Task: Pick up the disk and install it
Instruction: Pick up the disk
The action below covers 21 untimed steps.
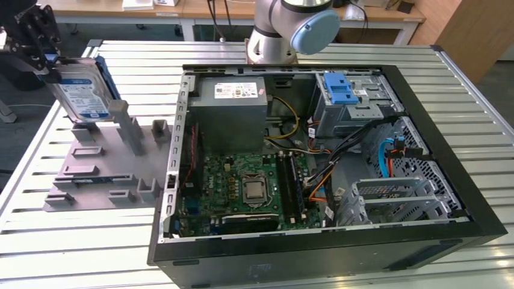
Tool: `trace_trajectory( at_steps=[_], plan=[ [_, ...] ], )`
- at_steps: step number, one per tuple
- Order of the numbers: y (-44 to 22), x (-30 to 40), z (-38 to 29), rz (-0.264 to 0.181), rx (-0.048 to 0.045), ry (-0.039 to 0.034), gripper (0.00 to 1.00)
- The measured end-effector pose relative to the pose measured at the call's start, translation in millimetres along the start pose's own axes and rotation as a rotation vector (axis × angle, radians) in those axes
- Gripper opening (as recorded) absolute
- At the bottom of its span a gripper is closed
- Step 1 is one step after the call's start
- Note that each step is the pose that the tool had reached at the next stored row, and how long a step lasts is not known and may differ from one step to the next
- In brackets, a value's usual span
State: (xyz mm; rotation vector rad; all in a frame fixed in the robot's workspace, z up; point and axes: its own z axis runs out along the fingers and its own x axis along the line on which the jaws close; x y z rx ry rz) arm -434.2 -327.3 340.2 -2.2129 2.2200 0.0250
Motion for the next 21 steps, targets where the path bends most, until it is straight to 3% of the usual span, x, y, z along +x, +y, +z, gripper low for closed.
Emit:
trace_trajectory(
  at_steps=[21],
  plan=[
    [0.1,-0.2,-11.0,0.000,0.0001,0.0000,0.36]
  ],
)
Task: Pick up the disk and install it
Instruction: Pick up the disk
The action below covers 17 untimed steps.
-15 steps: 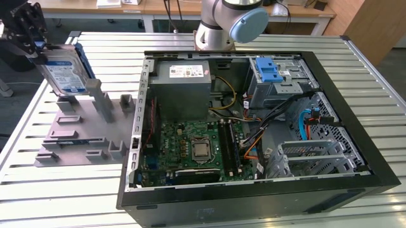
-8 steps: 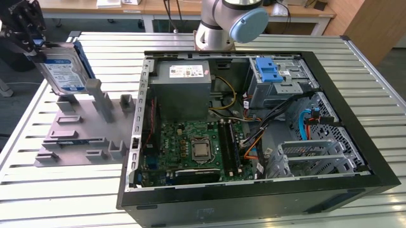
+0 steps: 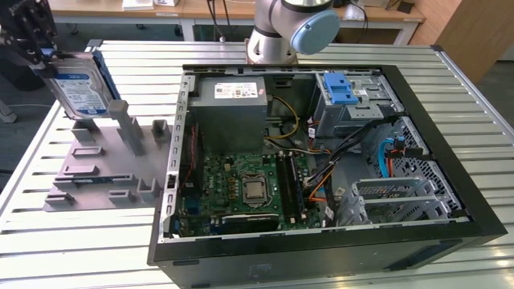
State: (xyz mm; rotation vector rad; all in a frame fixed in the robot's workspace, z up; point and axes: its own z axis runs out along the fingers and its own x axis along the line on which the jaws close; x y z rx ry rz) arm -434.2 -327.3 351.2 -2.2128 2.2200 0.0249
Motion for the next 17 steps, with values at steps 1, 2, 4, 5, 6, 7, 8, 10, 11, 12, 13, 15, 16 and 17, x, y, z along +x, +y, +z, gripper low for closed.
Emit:
trace_trajectory(
  at_steps=[1,2,4,5,6,7,8,10,11,12,13,15,16,17],
  plan=[
    [0.0,0.0,-0.3,0.000,-0.0001,0.0001,0.36],
    [0.0,0.0,-0.6,0.000,-0.0001,0.0000,0.36],
    [0.0,0.0,-1.3,0.000,-0.0001,0.0001,0.36],
    [0.0,0.0,-1.7,0.000,-0.0002,0.0001,0.36],
    [0.0,0.0,-2.0,0.000,-0.0001,0.0001,0.36],
    [0.0,0.0,-2.3,0.000,-0.0001,0.0000,0.36],
    [0.0,0.0,-2.6,0.000,-0.0001,0.0000,0.36],
    [0.0,0.0,-3.1,0.000,0.0000,0.0000,0.36],
    [0.0,-0.1,-3.4,0.000,0.0000,0.0000,0.36],
    [0.0,-0.1,-3.5,0.000,0.0000,0.0001,0.36],
    [0.0,0.0,-3.6,0.000,0.0000,0.0000,0.36],
    [0.0,-0.1,-3.8,0.000,0.0000,0.0001,0.36],
    [0.0,-0.1,-4.0,0.000,-0.0001,0.0000,0.36],
    [0.0,-0.1,-4.3,0.000,-0.0002,0.0001,0.36]
  ],
)
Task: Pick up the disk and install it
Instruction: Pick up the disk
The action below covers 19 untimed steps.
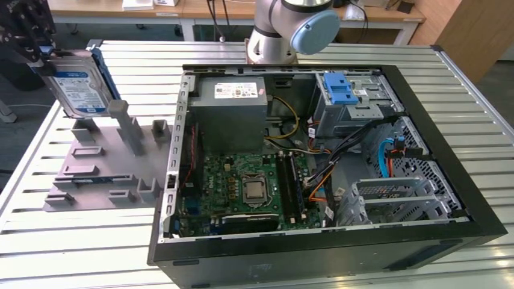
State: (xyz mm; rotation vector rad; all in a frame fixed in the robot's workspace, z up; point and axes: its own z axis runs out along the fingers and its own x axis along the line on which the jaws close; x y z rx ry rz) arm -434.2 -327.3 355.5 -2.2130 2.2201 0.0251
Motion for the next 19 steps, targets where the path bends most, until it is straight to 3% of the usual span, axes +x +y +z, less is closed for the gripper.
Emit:
trace_trajectory(
  at_steps=[19],
  plan=[
    [0.0,-0.1,-3.0,0.000,0.0000,0.0000,0.36]
  ],
)
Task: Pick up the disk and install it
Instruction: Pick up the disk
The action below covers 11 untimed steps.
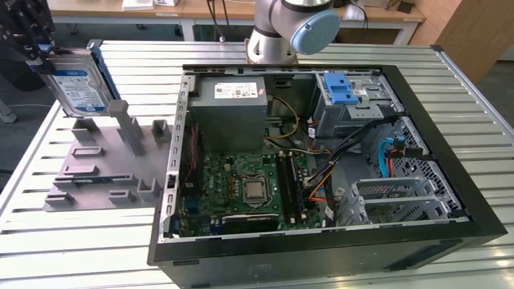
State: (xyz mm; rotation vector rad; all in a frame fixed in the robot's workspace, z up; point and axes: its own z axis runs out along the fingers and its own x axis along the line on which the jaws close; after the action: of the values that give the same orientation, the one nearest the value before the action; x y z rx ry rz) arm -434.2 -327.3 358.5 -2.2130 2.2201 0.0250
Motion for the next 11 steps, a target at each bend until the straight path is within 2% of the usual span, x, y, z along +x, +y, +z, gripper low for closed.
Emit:
trace_trajectory(
  at_steps=[11],
  plan=[
    [0.0,-0.1,-4.4,0.000,0.0001,0.0000,0.36]
  ],
)
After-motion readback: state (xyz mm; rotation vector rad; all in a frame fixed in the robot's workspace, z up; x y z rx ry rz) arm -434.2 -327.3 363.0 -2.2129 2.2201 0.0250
